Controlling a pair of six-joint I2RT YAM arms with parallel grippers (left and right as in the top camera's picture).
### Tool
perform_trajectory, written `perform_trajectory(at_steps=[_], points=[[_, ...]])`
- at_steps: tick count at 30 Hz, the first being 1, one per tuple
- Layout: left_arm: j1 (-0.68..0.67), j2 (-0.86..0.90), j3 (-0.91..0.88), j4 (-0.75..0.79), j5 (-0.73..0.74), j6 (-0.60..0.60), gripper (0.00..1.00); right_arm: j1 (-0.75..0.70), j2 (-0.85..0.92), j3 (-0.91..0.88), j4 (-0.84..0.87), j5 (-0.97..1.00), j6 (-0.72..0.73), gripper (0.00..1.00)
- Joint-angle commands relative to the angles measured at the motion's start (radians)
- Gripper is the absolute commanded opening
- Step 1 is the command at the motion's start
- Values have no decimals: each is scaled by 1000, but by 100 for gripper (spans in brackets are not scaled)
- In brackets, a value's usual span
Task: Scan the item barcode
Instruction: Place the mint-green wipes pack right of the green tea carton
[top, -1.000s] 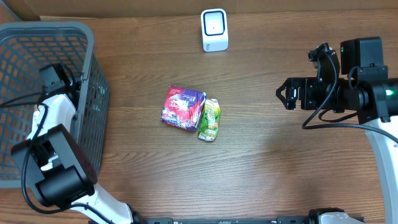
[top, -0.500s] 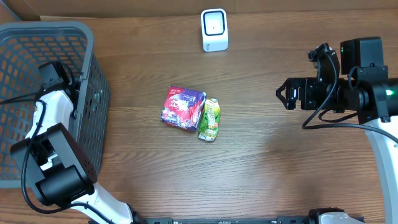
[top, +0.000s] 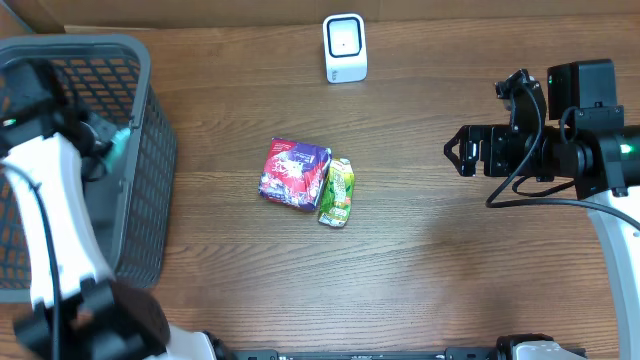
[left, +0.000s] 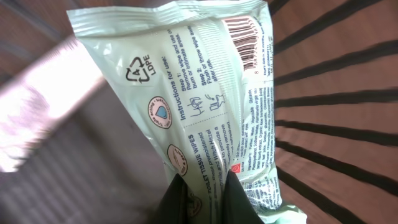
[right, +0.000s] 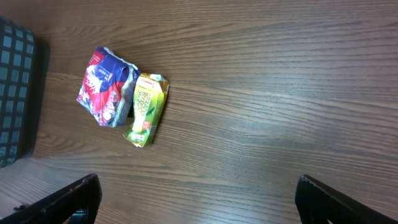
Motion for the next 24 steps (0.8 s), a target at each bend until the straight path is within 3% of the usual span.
perform_trajectory(at_steps=[1, 7, 12, 17, 24], points=[[-34, -140, 95, -44, -20, 59, 4, 5, 3, 22, 6, -6, -4, 100], [-216, -294, 114, -101, -2, 79, 4, 5, 3, 22, 14, -6, -4, 100], [-492, -276, 89, -129, -1, 79, 4, 5, 3, 22, 17, -6, -4, 100], [-734, -164, -4, -76, 10, 79, 4, 5, 3, 22, 16, -6, -4, 100], [-963, 130, -52, 54, 204, 185, 4, 5, 3, 22, 16, -6, -5, 100]])
